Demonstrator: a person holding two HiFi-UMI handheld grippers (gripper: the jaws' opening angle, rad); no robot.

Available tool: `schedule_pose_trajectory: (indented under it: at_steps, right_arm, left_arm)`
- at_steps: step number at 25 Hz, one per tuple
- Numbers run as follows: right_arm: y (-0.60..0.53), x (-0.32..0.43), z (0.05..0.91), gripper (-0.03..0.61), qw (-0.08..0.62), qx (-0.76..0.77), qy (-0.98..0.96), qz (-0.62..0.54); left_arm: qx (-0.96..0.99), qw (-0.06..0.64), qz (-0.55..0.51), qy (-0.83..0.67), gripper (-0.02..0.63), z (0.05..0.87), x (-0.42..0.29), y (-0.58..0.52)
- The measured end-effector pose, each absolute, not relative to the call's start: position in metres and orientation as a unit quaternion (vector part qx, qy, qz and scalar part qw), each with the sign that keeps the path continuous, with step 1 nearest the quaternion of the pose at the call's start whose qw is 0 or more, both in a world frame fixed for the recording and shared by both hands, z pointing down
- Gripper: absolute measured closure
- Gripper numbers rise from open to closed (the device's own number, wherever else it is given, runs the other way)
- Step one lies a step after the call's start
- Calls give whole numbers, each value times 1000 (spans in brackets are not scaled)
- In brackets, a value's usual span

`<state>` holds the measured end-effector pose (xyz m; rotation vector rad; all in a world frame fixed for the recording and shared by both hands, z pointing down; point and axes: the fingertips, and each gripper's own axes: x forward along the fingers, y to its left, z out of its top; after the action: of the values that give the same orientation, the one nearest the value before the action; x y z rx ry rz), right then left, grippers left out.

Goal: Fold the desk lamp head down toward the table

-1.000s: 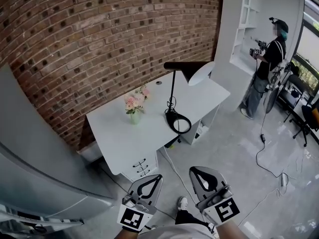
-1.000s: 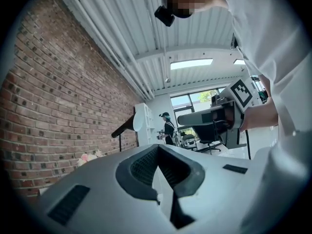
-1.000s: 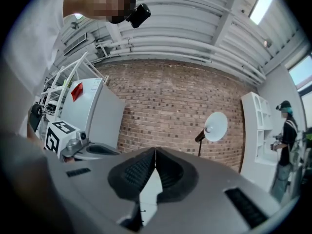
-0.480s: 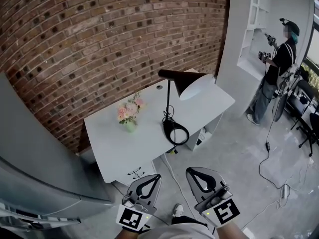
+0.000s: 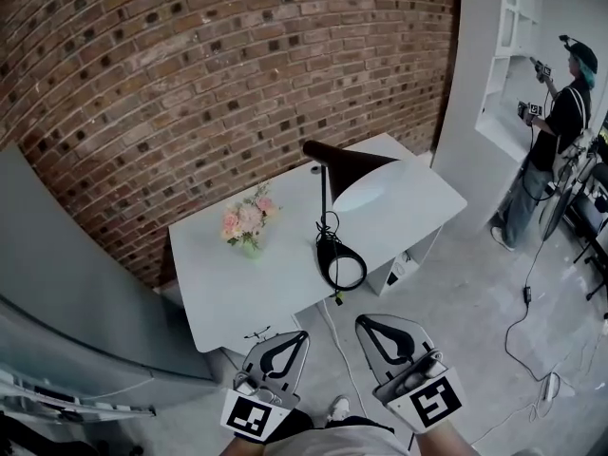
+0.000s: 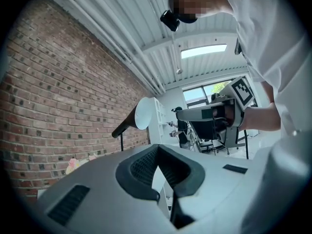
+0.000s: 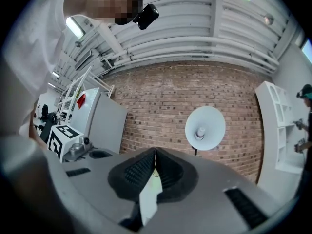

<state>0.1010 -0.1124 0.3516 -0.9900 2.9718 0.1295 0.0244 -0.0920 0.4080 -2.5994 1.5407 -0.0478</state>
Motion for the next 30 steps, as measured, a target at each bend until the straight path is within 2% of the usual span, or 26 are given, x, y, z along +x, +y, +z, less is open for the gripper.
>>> schedule_pose_trajectory:
  at_steps: [11, 28, 30]
  right_arm:
    - [-145, 111, 349, 560, -4, -359, 932, 43]
    - [-208, 92, 291, 556, -30, -421, 892, 164]
    - [-214, 90, 284, 529, -31, -424, 888, 176]
  left_arm:
    - [-874, 69, 3, 481, 606, 401, 26, -130]
    - [-900, 92, 28, 425, 606, 385, 27, -169]
    - [-900, 90, 31, 426, 606, 384, 25, -174]
